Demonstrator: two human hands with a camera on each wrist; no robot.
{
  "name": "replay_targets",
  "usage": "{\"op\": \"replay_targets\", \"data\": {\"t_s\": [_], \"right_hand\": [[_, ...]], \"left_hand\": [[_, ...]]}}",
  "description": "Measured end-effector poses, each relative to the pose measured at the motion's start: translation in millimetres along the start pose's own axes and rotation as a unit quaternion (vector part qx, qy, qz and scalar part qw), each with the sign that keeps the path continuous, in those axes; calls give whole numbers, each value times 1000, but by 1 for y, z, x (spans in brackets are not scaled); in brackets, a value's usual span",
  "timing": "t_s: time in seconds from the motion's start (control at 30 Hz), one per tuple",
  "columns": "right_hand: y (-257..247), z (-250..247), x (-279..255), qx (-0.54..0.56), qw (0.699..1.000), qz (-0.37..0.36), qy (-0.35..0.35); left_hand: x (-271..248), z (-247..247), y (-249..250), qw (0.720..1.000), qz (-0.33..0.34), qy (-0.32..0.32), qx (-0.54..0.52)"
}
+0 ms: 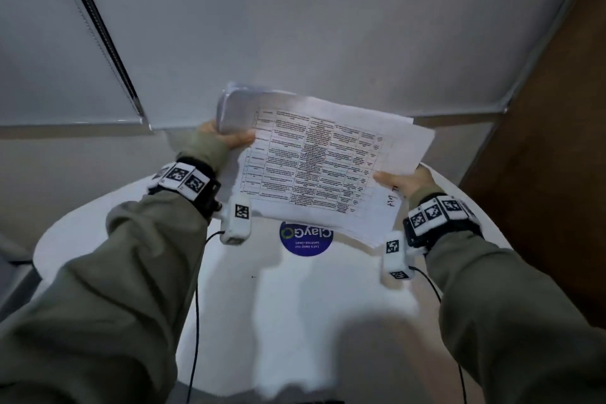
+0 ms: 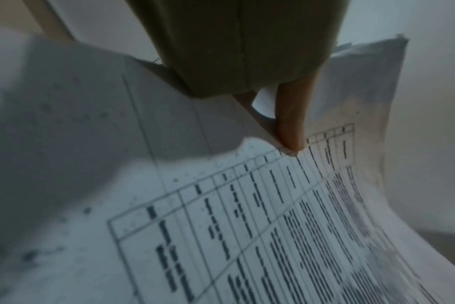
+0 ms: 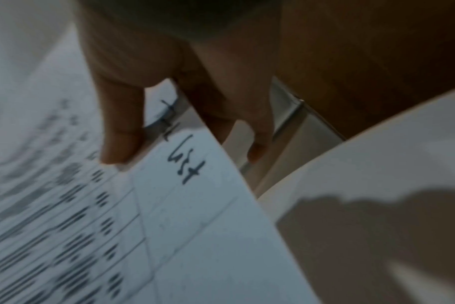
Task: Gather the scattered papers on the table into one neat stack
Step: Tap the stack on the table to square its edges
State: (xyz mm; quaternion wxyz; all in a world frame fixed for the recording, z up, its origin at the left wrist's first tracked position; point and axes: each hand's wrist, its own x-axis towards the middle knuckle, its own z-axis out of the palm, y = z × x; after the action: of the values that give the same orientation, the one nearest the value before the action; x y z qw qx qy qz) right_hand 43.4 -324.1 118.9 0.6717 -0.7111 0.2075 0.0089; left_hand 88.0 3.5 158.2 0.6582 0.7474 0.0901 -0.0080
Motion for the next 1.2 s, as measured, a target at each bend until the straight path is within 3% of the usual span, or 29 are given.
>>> {"op": "replay_targets", "data": {"t_s": [0.17, 0.27, 0.37, 0.57, 0.8, 0.93, 1.1, 1.2], "right_hand": [[3, 16, 4, 4, 996, -20, 86], [8, 15, 4, 35, 994, -40, 97], [20, 15, 1, 36, 994, -41, 95], [71, 17, -8, -8, 997, 44, 57], [63, 16, -4, -17, 997, 34, 73], [69, 14, -7, -48, 996, 40, 65], [65, 14, -7, -42, 995, 47, 76], [62, 17, -11, -39, 996, 30, 81]], "left_hand": [[2, 9, -27, 999, -13, 42, -5], [0, 14, -32, 998, 27, 36, -49], [-5, 16, -45, 998, 24, 47, -29], [-29, 13, -109, 995, -88, 38, -18], [-23, 12, -102, 997, -55, 52, -36], [-29, 12, -114, 997, -78, 22, 2], [-29, 12, -110, 995, -94, 36, 27], [-32, 13, -95, 997, -40, 68, -16]]}}
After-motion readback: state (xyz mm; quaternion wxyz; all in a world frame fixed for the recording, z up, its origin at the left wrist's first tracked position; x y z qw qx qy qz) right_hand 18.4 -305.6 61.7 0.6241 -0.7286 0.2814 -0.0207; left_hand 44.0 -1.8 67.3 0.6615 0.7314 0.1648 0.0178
